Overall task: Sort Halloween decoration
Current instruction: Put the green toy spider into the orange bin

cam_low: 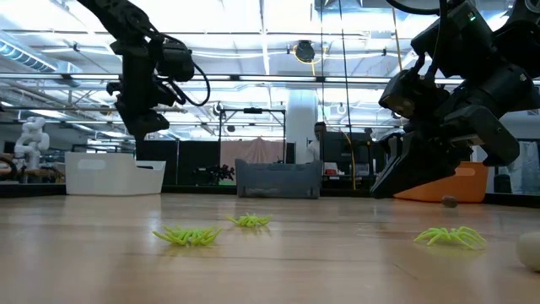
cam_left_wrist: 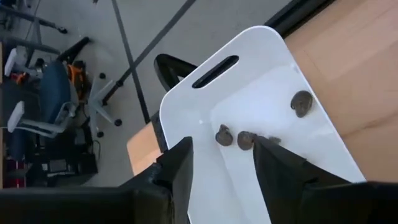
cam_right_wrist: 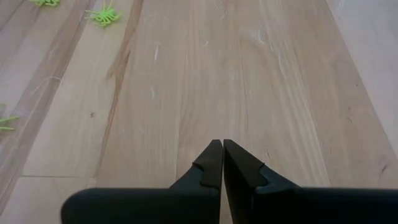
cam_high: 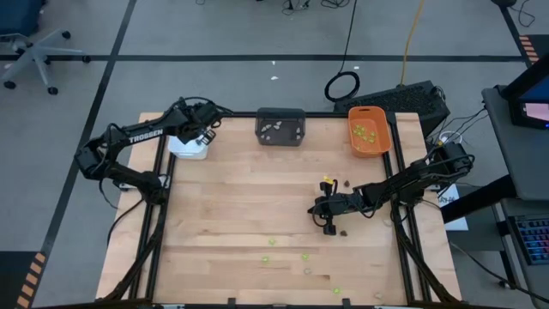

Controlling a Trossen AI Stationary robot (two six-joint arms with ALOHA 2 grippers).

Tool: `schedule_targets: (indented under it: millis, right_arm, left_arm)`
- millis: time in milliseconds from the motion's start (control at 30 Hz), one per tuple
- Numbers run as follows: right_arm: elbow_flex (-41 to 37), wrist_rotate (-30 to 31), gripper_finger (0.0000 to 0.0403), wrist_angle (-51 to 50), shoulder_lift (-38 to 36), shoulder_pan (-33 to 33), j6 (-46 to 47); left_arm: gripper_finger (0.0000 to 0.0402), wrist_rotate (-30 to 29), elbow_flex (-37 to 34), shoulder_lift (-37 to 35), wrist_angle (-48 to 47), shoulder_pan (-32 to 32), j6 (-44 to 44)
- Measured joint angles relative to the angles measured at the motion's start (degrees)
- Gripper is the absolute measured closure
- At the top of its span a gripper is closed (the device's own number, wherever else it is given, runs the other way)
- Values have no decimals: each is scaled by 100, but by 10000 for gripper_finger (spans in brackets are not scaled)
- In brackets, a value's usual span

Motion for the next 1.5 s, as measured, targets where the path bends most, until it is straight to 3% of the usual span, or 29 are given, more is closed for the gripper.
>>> schedule_targets:
  millis: [167,300,633,900,1067,1233,1333,1500]
  right_arm:
    - [0,-1,403,0,-1,0,1]
    - [0,1,403,0,0,0,5]
    - [0,2,403,0,-1,0,555]
    - [62,99,403,-169,-66,-2,1013]
    - [709,-21,388,-1702,-300,87,1293]
    - [1684,-304,356,-3404,-279,415,1225]
    - [2045,-480,332,-3778,-250,701,1412]
    - [2129,-484,286,-3503,-184,1399,1821]
  left_arm:
    - [239,72,0,0,4,-119,-182]
    - [239,341,0,-17,52,-565,-482]
    - [239,321,0,-19,1455,-3182,-924]
    - [240,-271,2,306,2490,-4908,-1083]
    - [240,-483,2,725,2567,-5486,-1332]
    - [240,-1095,2,1188,2609,-5797,-1488]
    - [240,-1173,0,1320,2556,-5858,-1520]
    - [240,-1031,2,1325,2764,-5977,-1615]
